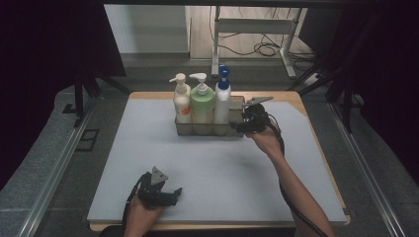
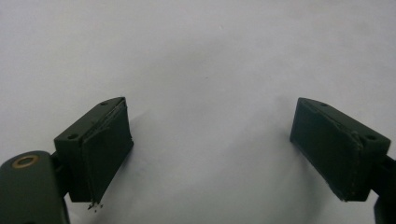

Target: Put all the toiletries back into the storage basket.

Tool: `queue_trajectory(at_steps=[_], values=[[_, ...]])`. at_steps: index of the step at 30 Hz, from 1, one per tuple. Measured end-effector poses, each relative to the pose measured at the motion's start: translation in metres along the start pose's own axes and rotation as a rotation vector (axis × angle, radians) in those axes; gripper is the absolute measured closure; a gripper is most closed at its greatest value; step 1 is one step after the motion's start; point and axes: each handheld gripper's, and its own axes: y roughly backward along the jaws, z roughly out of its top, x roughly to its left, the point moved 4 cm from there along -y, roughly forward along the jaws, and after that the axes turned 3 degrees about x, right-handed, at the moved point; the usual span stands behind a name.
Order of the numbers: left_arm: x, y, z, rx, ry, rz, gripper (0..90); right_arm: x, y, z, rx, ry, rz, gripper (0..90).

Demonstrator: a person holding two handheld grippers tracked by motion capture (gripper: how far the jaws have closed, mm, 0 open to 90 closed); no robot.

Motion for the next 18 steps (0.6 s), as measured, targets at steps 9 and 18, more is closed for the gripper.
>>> queue_trajectory(at_steps=[9, 18], values=[[0.000, 0.000, 0.000, -0.001, 0.002, 0.000, 11.9, 0.007, 0.011, -0.006, -0.004, 0.037, 0.007, 24.7], [0.000, 0.000, 0.000, -0.001, 0.002, 0.000, 11.9, 0.010, 0.015, -0.013, -0.001, 0.058, 0.016, 17.9]])
